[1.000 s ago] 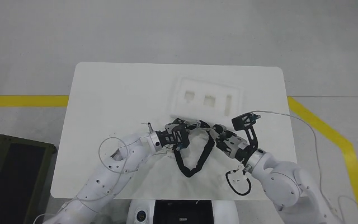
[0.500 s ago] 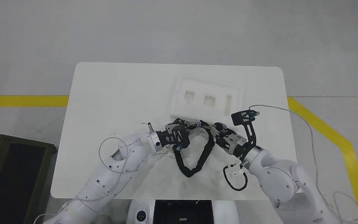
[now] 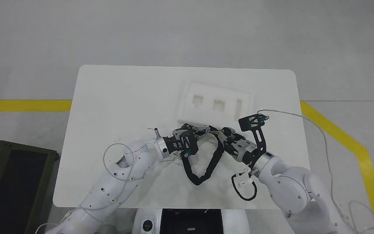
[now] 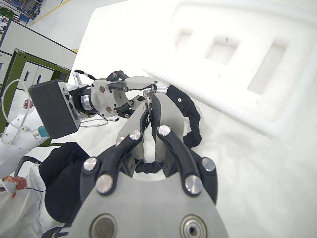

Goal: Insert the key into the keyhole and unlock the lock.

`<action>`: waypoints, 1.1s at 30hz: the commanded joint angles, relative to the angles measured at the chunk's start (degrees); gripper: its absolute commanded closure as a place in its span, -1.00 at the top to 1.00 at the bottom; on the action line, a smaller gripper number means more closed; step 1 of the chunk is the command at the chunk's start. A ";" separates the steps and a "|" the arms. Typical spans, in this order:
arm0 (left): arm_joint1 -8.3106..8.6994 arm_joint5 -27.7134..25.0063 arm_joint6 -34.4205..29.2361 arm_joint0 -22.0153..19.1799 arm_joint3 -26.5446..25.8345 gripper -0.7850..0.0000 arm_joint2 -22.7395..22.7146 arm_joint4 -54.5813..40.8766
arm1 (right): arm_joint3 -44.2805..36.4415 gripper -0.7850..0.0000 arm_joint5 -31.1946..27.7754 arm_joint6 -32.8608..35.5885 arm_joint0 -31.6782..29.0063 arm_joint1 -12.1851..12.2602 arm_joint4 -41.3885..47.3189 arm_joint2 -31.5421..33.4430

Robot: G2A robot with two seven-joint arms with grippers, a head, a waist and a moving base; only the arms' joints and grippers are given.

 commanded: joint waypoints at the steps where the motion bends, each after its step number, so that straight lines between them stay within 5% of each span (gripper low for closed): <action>1: 0.00 0.00 0.00 0.00 0.00 -1.00 0.00 0.00 | 0.11 -1.00 0.18 0.19 0.10 -0.08 -0.03 -0.20; 33: 0.00 0.00 0.00 0.00 0.00 -1.00 0.00 0.00 | 1.99 -1.00 1.06 0.58 1.90 -1.37 -0.36 -1.18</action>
